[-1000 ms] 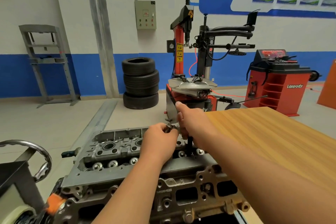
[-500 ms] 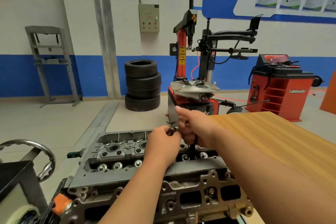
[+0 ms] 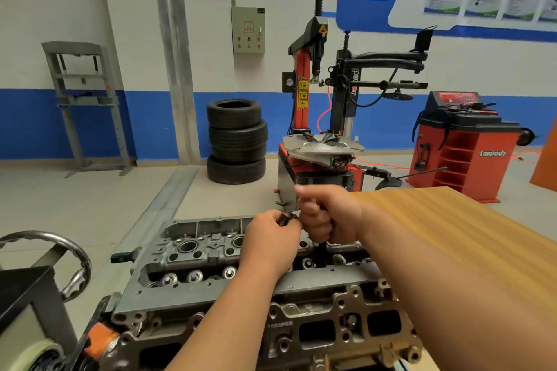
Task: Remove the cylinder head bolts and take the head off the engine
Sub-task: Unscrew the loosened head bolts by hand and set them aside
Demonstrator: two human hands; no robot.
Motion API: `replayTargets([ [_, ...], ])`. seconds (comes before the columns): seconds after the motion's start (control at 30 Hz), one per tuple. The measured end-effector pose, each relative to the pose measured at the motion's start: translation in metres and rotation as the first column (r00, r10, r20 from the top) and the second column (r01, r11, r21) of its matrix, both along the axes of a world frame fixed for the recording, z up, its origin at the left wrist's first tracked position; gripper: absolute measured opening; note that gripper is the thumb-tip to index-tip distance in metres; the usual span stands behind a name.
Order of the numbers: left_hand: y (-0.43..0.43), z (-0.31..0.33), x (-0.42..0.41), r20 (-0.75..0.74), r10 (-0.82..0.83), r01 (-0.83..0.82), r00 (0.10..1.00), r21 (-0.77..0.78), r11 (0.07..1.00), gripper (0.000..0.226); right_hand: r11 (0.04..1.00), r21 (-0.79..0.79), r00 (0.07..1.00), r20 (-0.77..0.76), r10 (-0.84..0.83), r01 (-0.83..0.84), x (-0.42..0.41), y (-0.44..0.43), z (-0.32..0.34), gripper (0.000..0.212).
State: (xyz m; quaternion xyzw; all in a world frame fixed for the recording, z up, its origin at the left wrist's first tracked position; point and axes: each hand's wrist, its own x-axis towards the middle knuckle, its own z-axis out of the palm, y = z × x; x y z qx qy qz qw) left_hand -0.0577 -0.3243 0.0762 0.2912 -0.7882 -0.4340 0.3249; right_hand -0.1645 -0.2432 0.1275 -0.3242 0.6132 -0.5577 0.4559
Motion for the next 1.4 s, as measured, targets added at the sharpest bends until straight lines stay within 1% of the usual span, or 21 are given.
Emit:
replayTargets([
  [0.03, 0.0, 0.0, 0.0, -0.001, 0.0, 0.0, 1.0, 0.007, 1.0, 0.033, 0.996, 0.02, 0.995, 0.055, 0.085, -0.086, -0.002, 0.002, 0.005, 0.046],
  [0.1, -0.001, -0.001, 0.0, -0.009, -0.003, 0.003, 1.0, 0.015, 1.0, 0.031, 0.997, 0.033, 0.996, 0.052, 0.073, -0.074, -0.001, 0.0, 0.006, 0.047],
  [0.17, -0.001, -0.001, 0.0, -0.009, -0.01, 0.011, 1.0, 0.021, 1.0, 0.03, 0.981, -0.011, 0.981, 0.014, -0.192, 0.192, 0.011, -0.001, -0.001, 0.046],
  [0.23, -0.002, -0.001, 0.0, -0.004, -0.012, 0.012, 1.0, 0.015, 1.0, 0.029, 0.87, -0.177, 0.877, -0.057, -0.476, 0.46, 0.021, 0.0, -0.016, 0.038],
  [0.3, -0.002, -0.001, -0.001, 0.011, -0.006, 0.006, 1.0, 0.0, 1.0, 0.029, 0.813, -0.266, 0.798, -0.192, -0.571, 0.517, 0.025, -0.001, -0.023, 0.034],
  [0.37, -0.001, 0.0, -0.001, 0.009, 0.004, -0.004, 1.0, -0.01, 1.0, 0.031, 0.865, -0.208, 0.841, -0.216, -0.497, 0.457, 0.019, -0.001, -0.018, 0.043],
  [0.47, -0.001, -0.001, -0.001, -0.016, 0.006, -0.006, 1.0, 0.004, 1.0, 0.032, 0.997, -0.05, 0.997, -0.035, -0.062, 0.06, 0.001, 0.0, -0.003, 0.056],
  [0.57, -0.002, -0.002, -0.001, -0.024, -0.003, 0.004, 1.0, 0.022, 1.0, 0.031, 0.989, -0.03, 0.989, 0.029, 0.148, -0.147, -0.007, 0.002, 0.0, 0.047],
  [0.6, -0.002, -0.002, -0.002, -0.025, -0.004, 0.005, 1.0, 0.023, 1.0, 0.031, 0.993, -0.018, 0.993, 0.017, 0.113, -0.113, -0.005, 0.001, 0.001, 0.047],
  [0.67, -0.002, -0.002, -0.001, -0.023, -0.009, 0.009, 1.0, 0.025, 1.0, 0.031, 0.989, -0.041, 0.99, -0.009, -0.139, 0.139, 0.006, 0.001, -0.004, 0.046],
  [0.73, -0.002, -0.002, -0.001, -0.034, -0.017, 0.018, 0.999, 0.031, 0.999, 0.031, 0.886, -0.185, 0.902, -0.003, -0.433, 0.425, 0.015, -0.001, -0.015, 0.037],
  [0.83, -0.001, -0.001, -0.001, -0.036, -0.015, 0.016, 0.999, 0.03, 0.999, 0.031, 0.804, -0.275, 0.8, -0.158, -0.578, 0.527, 0.023, -0.007, -0.026, 0.032],
  [0.87, -0.001, -0.002, 0.0, -0.042, -0.015, 0.017, 0.999, 0.029, 0.999, 0.032, 0.819, -0.257, 0.796, -0.213, -0.566, 0.513, 0.022, -0.007, -0.025, 0.038],
  [0.93, 0.0, -0.003, 0.0, -0.056, -0.011, 0.013, 0.998, 0.031, 0.999, 0.034, 0.905, -0.181, 0.884, -0.212, -0.417, 0.384, 0.015, -0.004, -0.018, 0.051],
  [1.0, -0.001, -0.002, -0.001, -0.046, -0.001, 0.002, 0.999, 0.021, 1.0, 0.033, 0.983, -0.142, 0.99, -0.064, -0.128, 0.118, 0.003, -0.001, -0.012, 0.054],
  [1.07, -0.001, -0.003, 0.0, -0.022, 0.002, -0.002, 1.0, 0.005, 1.0, 0.032, 0.991, -0.115, 0.997, 0.036, 0.073, -0.068, -0.002, 0.004, -0.007, 0.048],
  [1.1, -0.001, -0.003, 0.0, -0.021, 0.0, 0.0, 1.0, 0.003, 1.0, 0.031, 0.991, -0.1, 0.995, 0.045, 0.091, -0.086, -0.002, 0.005, -0.005, 0.047],
  [1.2, -0.001, -0.002, 0.001, -0.038, -0.009, 0.01, 0.999, 0.018, 1.0, 0.03, 0.979, -0.113, 0.983, -0.058, -0.176, 0.169, 0.009, 0.006, -0.008, 0.045],
  [1.27, -0.001, -0.001, 0.001, -0.04, -0.008, 0.009, 0.999, 0.007, 1.0, 0.03, 0.887, -0.231, 0.899, -0.092, -0.429, 0.399, 0.021, 0.005, -0.018, 0.035],
  [1.33, 0.0, -0.001, 0.001, -0.027, -0.01, 0.01, 1.0, 0.007, 1.0, 0.028, 0.833, -0.287, 0.838, -0.143, -0.526, 0.474, 0.028, 0.004, -0.028, 0.031],
  [1.4, -0.001, -0.002, 0.001, -0.024, -0.008, 0.008, 1.0, 0.001, 1.0, 0.028, 0.836, -0.261, 0.824, -0.189, -0.534, 0.482, 0.028, 0.002, -0.029, 0.043],
])
